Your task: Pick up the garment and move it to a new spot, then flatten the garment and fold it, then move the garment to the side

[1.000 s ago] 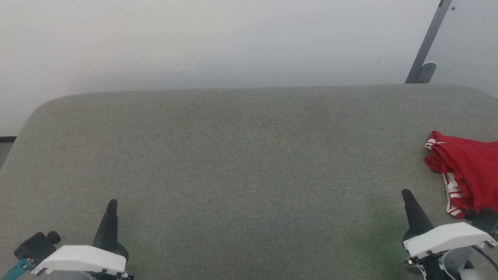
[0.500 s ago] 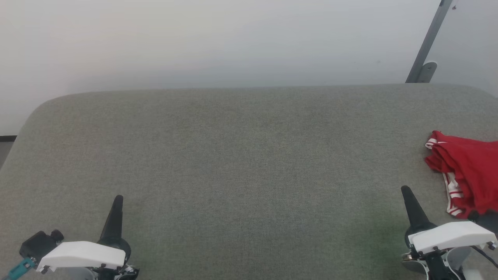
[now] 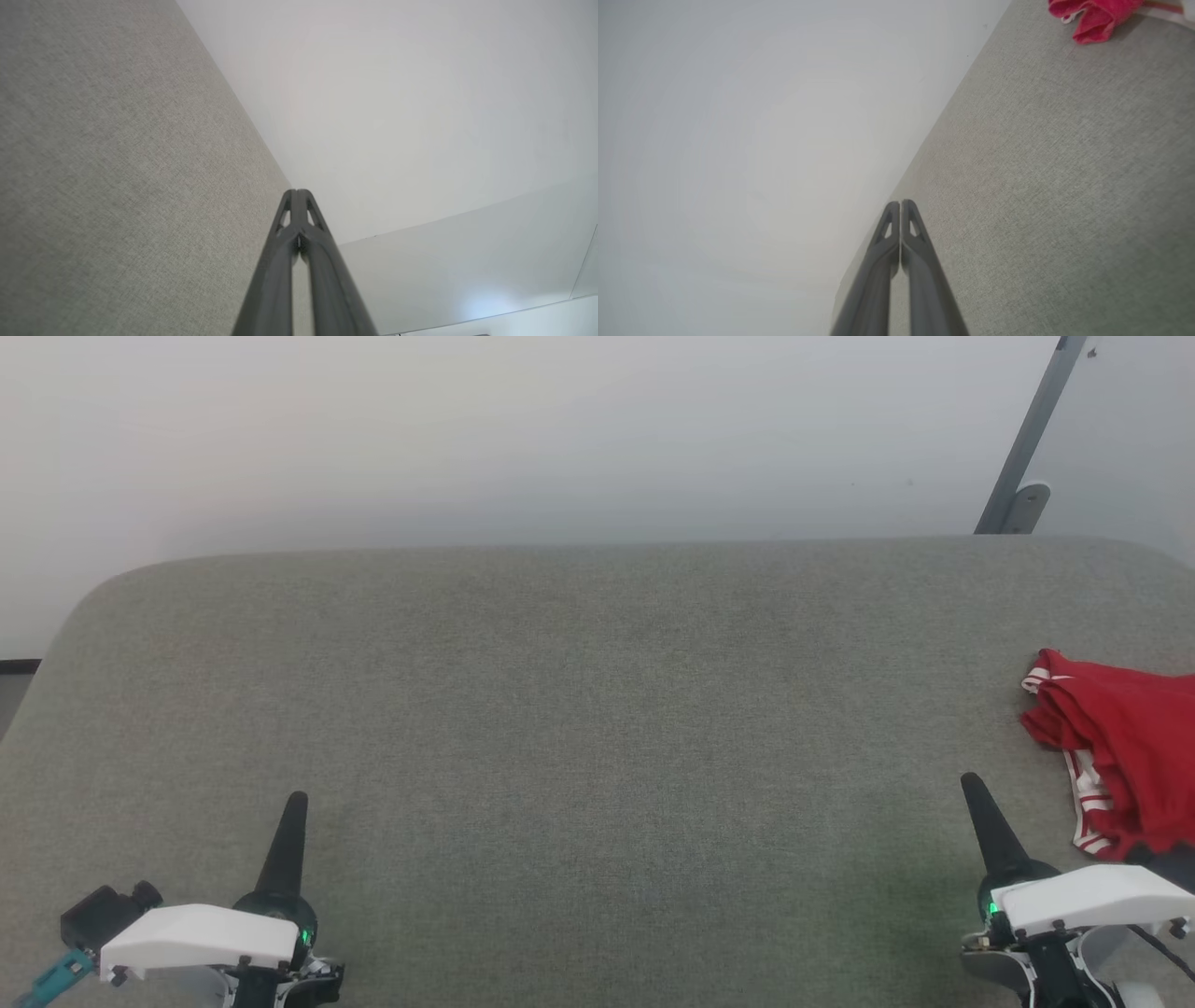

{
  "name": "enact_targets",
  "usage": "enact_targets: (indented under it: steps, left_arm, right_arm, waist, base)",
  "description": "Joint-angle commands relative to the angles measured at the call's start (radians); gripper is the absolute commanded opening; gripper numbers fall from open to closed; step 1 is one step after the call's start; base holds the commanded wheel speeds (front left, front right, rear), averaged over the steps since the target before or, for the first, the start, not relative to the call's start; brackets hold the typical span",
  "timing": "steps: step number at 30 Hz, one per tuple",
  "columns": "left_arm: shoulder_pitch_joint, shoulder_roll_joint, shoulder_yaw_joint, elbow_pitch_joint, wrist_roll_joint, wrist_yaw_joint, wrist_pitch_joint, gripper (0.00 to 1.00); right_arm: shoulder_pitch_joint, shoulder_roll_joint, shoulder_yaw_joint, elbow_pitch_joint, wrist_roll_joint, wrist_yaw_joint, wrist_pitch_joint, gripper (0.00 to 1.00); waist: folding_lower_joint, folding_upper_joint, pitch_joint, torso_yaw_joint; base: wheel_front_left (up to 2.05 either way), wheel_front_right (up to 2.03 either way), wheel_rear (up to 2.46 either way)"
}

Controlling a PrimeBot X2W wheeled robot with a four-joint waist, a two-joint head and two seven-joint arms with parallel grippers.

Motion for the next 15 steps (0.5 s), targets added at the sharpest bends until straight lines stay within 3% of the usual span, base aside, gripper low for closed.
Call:
enact_targets:
  steps: [1, 15]
  left_arm:
    - [-0.021, 0.001, 0.006, -0.011, -0.027, -0.002, 0.005, 0.00]
    - [-0.032, -0.021, 0.011, -0.014, -0.129, -0.002, 0.039, 0.00]
  right_arm:
    - [-0.022, 0.002, -0.006, -0.014, 0.025, 0.000, 0.007, 0.00]
    - [-0.021, 0.017, -0.015, -0.028, 0.140, 0.000, 0.030, 0.00]
  waist:
    - [0.0000, -0.0001, 0.000, 0.000]
    - [0.0000, -0.0001, 0.002, 0.001]
  base:
    - [0.00, 0.00, 0.00]
    - [0.00, 0.00, 0.00]
